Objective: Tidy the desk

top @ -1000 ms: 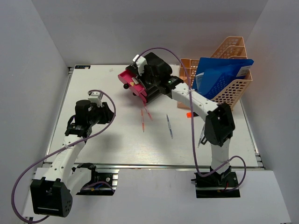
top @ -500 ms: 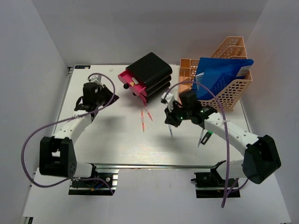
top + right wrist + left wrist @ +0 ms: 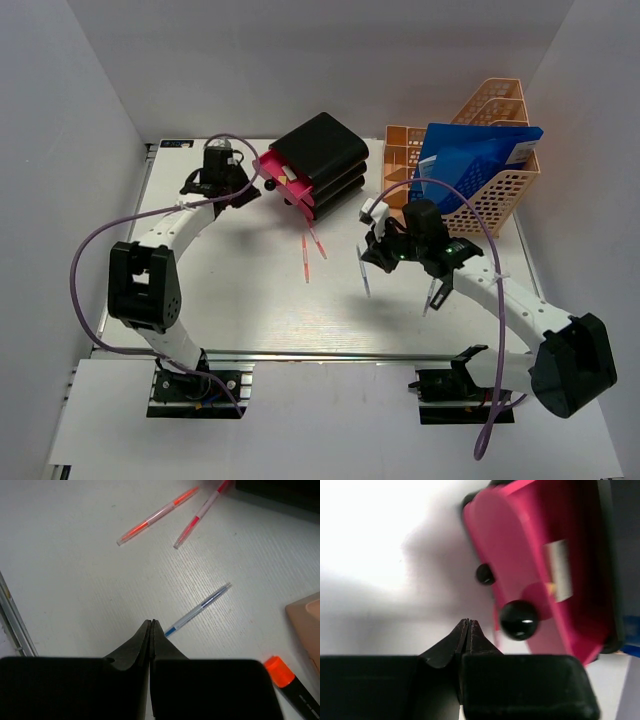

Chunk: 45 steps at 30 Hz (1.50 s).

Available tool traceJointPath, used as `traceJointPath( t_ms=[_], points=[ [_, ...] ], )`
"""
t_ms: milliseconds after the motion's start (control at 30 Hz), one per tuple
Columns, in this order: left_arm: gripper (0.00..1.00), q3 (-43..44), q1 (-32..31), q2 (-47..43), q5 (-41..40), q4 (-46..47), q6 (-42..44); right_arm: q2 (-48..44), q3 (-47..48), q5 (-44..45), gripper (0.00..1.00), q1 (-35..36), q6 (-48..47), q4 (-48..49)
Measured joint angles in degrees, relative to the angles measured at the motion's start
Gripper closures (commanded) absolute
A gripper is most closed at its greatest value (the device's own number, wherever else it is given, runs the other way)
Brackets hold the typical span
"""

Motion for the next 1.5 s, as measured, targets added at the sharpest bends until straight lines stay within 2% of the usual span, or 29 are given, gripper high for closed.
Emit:
traceJointPath(
  t_ms=[233, 500, 733, 1067, 1300, 1500],
  points=[
    [0.87, 4.92, -0.96, 4.35, -2.73, -6.75, 1.90, -0.83, -0.68, 0.13, 1.00, -0.61, -0.26, 1.07],
    [0.87, 13.00, -2.10, 10.49, -5.20, -7.93, 2.21, -1.36, -1.79, 0.42, 1.00, -1.68, -0.76, 1.27],
    [0.81, 18.97, -2.40, 14.88, -6.27, -9.86, 2.62, -2.16, -1.97, 0.39, 1.00, -2.23, -1.27, 1.38],
    [0.81, 28.59, -4.00, 19.71, -6.75, -12.22, 2.78, -2.58, -2.05, 0.42, 1.00, -2.54, -1.57, 1.42],
    [0.80, 32.02, -5.01, 22.16, -6.93, -13.64, 2.75, -2.60, -2.14, 0.46, 1.00, -2.80, -1.73, 1.42],
    [0.76, 35.19, -5.40, 24.68, -6.99, -14.45, 2.69, -2.60, -2.80, 0.81, 1.00, -2.89, -2.21, 1.44]
  ],
)
